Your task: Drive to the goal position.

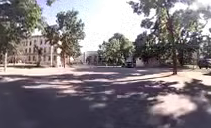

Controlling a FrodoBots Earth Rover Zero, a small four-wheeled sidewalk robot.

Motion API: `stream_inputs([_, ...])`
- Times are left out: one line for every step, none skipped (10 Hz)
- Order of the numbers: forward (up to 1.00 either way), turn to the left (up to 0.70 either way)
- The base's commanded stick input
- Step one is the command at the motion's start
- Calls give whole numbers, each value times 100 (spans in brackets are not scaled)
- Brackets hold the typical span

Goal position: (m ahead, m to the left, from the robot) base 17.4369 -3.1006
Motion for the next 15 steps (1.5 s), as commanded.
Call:
stream_inputs([70, 0])
stream_inputs([70, 0])
stream_inputs([70, 0])
stream_inputs([70, 0])
stream_inputs([70, 0])
stream_inputs([70, 0])
stream_inputs([70, 0])
stream_inputs([70, 0])
stream_inputs([70, 0])
stream_inputs([70, 0])
stream_inputs([70, 0])
stream_inputs([70, 0])
stream_inputs([70, 0])
stream_inputs([70, 0])
stream_inputs([70, 0])
